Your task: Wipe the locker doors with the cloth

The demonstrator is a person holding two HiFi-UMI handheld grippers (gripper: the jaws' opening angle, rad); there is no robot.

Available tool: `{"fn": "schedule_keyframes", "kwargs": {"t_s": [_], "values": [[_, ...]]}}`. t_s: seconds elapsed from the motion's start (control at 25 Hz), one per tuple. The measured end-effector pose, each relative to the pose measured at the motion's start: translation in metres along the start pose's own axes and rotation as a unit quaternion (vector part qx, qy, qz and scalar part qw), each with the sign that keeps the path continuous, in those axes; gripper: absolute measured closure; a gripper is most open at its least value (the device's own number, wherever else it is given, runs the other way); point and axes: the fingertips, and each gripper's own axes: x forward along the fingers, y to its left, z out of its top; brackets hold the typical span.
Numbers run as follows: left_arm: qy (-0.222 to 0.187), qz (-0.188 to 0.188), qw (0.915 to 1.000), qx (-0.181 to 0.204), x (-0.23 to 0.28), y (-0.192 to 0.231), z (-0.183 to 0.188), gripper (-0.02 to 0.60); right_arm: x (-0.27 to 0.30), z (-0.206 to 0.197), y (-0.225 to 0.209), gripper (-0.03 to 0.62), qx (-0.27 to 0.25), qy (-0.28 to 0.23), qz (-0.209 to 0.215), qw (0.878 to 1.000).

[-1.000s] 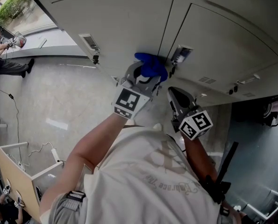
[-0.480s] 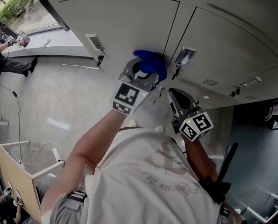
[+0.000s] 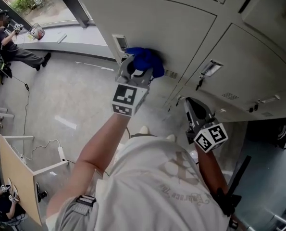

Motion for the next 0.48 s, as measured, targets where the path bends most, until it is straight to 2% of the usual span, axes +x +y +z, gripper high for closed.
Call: {"fn": "schedule_keyframes", "kwargs": {"t_s": [0.24,0.36,0.48], "values": [[0.006,0.073,0.9973,-0.008,-0.018,0.053,-0.007,0.462,0.006,-0.001,0.006,0.588,-0.009,0.008,0.010,1.000],[0.005,0.080,0.9968,0.002,-0.022,0.060,-0.009,0.462,0.009,-0.002,0.006,0.588,-0.006,0.009,0.016,1.000],[0.009,0.099,0.9944,-0.035,-0.025,0.072,-0.018,0.462,0.010,0.000,0.005,0.588,-0.002,0.008,0.016,1.000]]}}
